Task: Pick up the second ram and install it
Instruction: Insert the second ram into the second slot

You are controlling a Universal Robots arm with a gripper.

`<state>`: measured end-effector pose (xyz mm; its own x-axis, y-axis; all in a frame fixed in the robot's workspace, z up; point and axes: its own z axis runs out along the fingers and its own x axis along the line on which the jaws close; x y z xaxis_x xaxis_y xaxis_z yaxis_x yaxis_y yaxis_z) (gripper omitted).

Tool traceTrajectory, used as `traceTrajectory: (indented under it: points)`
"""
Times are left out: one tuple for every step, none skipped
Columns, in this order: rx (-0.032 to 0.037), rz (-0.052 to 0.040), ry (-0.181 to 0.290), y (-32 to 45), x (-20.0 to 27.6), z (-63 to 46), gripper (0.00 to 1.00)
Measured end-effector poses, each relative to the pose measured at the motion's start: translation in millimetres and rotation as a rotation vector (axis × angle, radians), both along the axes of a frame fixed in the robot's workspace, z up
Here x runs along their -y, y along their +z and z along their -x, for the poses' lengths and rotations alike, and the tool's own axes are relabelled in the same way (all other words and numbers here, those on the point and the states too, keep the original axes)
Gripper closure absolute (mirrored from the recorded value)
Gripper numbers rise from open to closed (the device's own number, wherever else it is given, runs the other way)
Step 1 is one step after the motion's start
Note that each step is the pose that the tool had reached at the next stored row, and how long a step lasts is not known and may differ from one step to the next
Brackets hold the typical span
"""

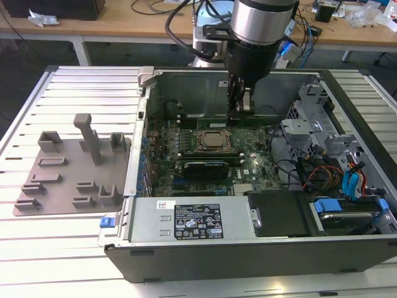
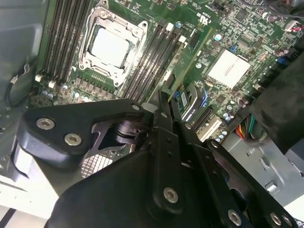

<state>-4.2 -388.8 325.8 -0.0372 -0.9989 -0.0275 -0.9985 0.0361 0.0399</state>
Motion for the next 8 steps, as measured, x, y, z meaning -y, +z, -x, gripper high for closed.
traceTrajectory:
  points:
    - [0.0000, 0.0000, 0.000, -1.3, 0.0, 0.0, 0.87]
    - [0.0000, 0.0000, 0.000, -2.6, 0.0, 0.0, 0.87]
    - [0.0000, 0.0000, 0.000, -5.8, 0.0, 0.0, 0.87]
    - [0.0000, 0.0000, 0.000, -9.1, 0.0, 0.0, 0.87]
    - [0.0000, 0.0000, 0.000, -11.6, 0.0, 0.0, 0.87]
    - [0.0000, 0.0000, 0.000, -13.0, 0.0, 0.0, 0.87]
    - [0.0000, 0.0000, 0.000, -14.1, 0.0, 0.0, 0.87]
    - [0.0000, 0.0000, 0.000, -16.8, 0.0, 0.0, 0.87]
